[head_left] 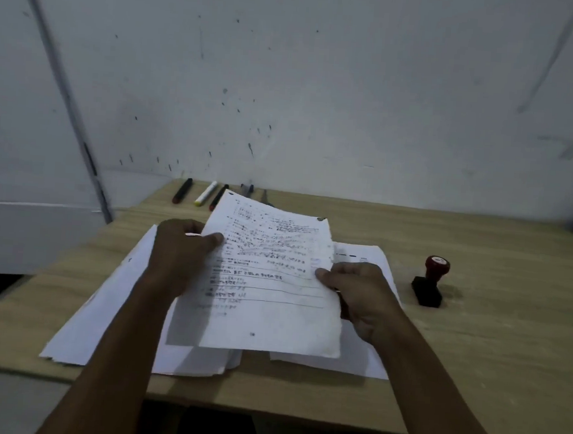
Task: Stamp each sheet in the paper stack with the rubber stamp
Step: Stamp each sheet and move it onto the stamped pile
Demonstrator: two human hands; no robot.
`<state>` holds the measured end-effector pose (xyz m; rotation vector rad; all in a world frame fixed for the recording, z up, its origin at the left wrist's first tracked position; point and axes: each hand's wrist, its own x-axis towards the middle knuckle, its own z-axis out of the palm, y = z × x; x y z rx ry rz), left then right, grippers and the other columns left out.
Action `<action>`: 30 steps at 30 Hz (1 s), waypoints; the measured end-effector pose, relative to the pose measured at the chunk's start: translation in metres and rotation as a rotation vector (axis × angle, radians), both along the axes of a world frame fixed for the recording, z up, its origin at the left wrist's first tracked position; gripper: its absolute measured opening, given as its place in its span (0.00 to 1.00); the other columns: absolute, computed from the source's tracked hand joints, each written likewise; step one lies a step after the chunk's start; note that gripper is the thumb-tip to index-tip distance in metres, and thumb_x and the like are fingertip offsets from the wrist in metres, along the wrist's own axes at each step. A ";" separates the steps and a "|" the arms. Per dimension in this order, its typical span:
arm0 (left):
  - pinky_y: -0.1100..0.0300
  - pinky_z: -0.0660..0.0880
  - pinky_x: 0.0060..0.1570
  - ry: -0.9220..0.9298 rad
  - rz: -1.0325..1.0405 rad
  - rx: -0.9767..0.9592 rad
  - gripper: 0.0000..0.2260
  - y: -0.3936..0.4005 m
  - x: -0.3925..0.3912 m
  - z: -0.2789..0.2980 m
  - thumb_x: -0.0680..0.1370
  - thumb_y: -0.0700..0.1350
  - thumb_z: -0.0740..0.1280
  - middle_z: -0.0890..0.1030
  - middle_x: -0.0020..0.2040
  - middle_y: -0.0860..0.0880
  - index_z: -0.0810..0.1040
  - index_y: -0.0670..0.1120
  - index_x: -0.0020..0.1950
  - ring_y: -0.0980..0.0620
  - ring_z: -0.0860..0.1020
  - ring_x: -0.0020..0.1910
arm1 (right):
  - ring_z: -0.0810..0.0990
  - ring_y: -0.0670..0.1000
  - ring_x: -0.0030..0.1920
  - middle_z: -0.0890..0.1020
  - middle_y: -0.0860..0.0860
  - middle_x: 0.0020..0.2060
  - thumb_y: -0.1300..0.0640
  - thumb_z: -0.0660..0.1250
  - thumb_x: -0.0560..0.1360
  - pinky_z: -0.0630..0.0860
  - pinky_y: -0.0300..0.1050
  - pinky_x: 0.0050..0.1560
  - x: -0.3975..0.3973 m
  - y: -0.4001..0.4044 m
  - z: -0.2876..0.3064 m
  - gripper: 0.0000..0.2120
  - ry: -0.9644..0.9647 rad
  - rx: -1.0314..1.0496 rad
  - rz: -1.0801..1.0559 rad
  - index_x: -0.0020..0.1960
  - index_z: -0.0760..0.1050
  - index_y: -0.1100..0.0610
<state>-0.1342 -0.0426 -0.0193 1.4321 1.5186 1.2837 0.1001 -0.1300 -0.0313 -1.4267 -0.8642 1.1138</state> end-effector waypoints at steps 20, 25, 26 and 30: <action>0.47 0.72 0.55 0.584 0.305 -0.075 0.20 0.016 -0.109 -0.054 0.72 0.48 0.72 0.79 0.58 0.42 0.74 0.48 0.63 0.39 0.76 0.58 | 0.76 0.56 0.57 0.76 0.53 0.56 0.52 0.65 0.77 0.70 0.48 0.53 -0.131 0.032 -0.029 0.17 -1.113 0.072 0.219 0.64 0.68 0.53; 0.44 0.72 0.56 0.668 0.335 -0.065 0.18 0.016 -0.105 -0.057 0.73 0.49 0.71 0.77 0.60 0.41 0.76 0.47 0.62 0.37 0.72 0.61 | 0.75 0.56 0.58 0.76 0.53 0.57 0.47 0.65 0.76 0.69 0.48 0.55 -0.128 0.032 -0.034 0.16 -1.176 0.090 0.185 0.61 0.71 0.52; 0.44 0.72 0.56 0.686 0.343 -0.063 0.18 0.016 -0.102 -0.057 0.73 0.49 0.72 0.76 0.60 0.39 0.77 0.46 0.62 0.36 0.71 0.62 | 0.75 0.56 0.58 0.77 0.52 0.56 0.46 0.65 0.76 0.69 0.48 0.55 -0.127 0.031 -0.034 0.16 -1.166 0.095 0.176 0.60 0.72 0.52; 0.45 0.71 0.55 0.663 0.343 0.067 0.18 0.014 -0.083 -0.053 0.72 0.47 0.73 0.76 0.58 0.37 0.78 0.44 0.60 0.35 0.71 0.60 | 0.76 0.54 0.58 0.79 0.50 0.56 0.43 0.65 0.76 0.70 0.47 0.54 -0.115 0.029 -0.034 0.16 -1.112 0.145 0.105 0.60 0.73 0.50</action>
